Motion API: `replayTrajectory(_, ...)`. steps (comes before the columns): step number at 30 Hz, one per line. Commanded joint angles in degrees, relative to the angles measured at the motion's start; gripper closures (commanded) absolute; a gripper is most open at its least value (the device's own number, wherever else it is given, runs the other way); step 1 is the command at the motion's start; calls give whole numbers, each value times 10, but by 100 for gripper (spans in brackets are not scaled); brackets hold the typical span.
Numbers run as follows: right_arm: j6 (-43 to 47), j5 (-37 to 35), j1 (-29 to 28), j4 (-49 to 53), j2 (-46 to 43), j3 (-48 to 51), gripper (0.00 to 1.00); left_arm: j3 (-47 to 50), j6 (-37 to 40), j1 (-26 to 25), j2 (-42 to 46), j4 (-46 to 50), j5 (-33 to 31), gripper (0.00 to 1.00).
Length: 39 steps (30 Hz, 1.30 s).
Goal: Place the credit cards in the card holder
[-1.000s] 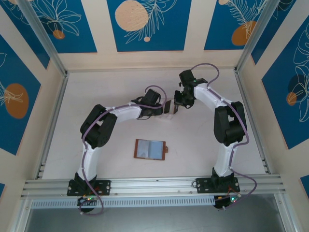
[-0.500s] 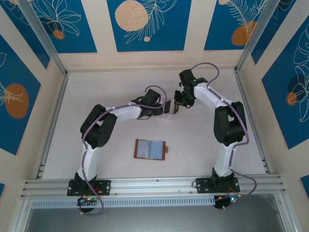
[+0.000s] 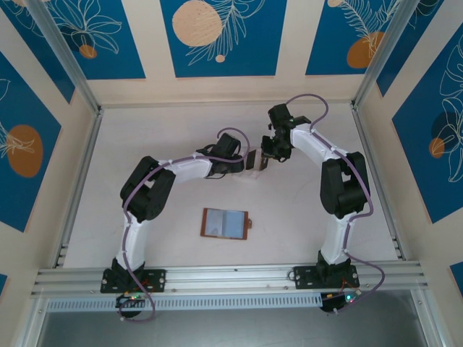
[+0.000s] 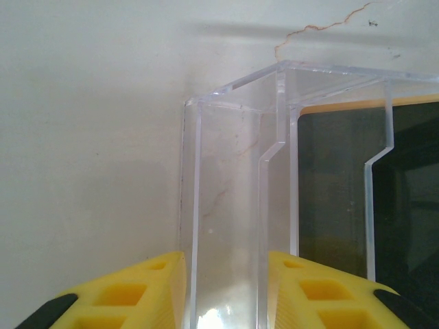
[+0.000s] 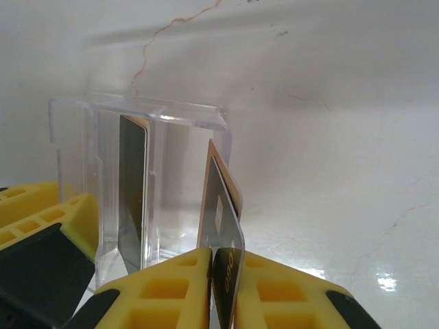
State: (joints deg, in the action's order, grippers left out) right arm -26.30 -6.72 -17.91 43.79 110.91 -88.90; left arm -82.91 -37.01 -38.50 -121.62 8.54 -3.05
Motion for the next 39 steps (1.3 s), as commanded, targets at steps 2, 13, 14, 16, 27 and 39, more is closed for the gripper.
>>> replayTrajectory(2,9,5,-3,30,5,-22,90,28,1,18,-57,89,-42,66)
replayTrajectory(13,-5,104,12,6,28,-32,100,31,2,18,-56,89,-41,66)
replayTrajectory(14,-7,115,14,-1,26,-27,100,31,4,18,-55,89,-41,66)
replayTrajectory(16,-12,137,21,-15,23,-18,100,31,5,18,-55,89,-41,66)
replayTrajectory(27,-23,143,37,-27,26,2,100,30,5,18,-56,90,-42,66)
replayTrajectory(39,-34,196,78,-89,23,66,99,32,6,18,-54,91,-44,66)
